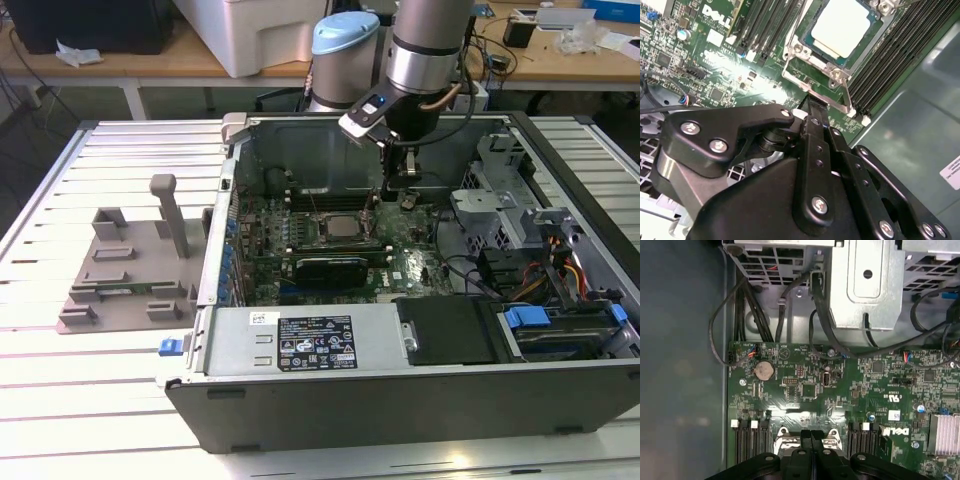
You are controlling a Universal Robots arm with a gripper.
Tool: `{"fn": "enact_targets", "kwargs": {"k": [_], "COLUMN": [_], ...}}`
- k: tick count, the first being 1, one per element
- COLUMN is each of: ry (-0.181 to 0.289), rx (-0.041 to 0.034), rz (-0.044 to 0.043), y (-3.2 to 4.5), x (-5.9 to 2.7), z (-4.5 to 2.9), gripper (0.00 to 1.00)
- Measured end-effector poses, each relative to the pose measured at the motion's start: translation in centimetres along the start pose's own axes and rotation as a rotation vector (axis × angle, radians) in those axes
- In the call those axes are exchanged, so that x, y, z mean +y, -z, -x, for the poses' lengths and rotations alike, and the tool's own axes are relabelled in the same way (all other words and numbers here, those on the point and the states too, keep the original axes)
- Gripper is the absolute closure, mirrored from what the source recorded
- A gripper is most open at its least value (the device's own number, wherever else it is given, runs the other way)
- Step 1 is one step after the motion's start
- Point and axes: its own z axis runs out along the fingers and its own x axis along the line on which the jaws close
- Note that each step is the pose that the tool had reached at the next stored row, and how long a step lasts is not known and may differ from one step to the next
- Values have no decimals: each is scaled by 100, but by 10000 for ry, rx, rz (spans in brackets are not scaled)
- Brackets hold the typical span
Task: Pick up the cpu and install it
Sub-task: 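Close the cpu cover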
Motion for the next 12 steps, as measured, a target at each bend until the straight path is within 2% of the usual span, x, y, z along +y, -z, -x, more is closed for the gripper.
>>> {"fn": "enact_targets", "kwargs": {"k": [12], "ry": [0], "rx": [8], "rz": [0], "y": [-7], "x": [-112], "z": [-4], "gripper": [89]}}
